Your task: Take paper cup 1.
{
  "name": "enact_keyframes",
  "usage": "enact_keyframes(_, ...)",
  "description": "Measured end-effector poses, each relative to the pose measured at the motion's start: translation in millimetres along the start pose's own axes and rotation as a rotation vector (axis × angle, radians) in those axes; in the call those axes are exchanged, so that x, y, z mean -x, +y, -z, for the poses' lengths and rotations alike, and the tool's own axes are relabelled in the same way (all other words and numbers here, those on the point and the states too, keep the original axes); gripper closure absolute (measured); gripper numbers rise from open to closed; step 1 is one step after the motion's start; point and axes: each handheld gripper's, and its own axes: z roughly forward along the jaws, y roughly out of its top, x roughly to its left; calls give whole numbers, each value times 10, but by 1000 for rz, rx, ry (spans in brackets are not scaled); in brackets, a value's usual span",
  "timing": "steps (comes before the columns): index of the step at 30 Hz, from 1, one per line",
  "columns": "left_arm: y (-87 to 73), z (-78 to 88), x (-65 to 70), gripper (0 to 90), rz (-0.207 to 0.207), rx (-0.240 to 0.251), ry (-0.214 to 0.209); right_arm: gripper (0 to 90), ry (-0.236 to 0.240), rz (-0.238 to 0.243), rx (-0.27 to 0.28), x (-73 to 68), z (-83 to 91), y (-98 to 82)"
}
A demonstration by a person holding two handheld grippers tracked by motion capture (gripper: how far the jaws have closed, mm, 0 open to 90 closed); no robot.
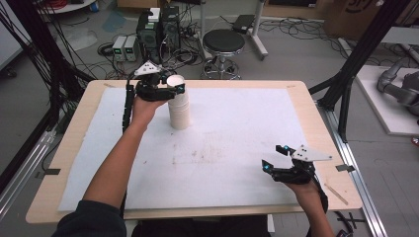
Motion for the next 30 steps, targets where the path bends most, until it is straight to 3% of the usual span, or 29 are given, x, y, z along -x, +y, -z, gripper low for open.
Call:
enact_keyframes(11, 425, 366, 70, 348, -26, 109, 13, 202, 2, -5, -2, -16, 0, -1)
enact_keyframes(17, 517, 588, 106, 352, -30, 154, 1, 202, 0, 1, -1, -25, 6, 1)
enact_keyframes(22, 477, 800, 178, 352, -47, 176, -9, 202, 1, 0, -1, -40, -4, 6)
enact_keyframes(30, 212, 1048, 326, 351, -74, 176, -26, 202, 7, 3, -2, -60, -26, 18)
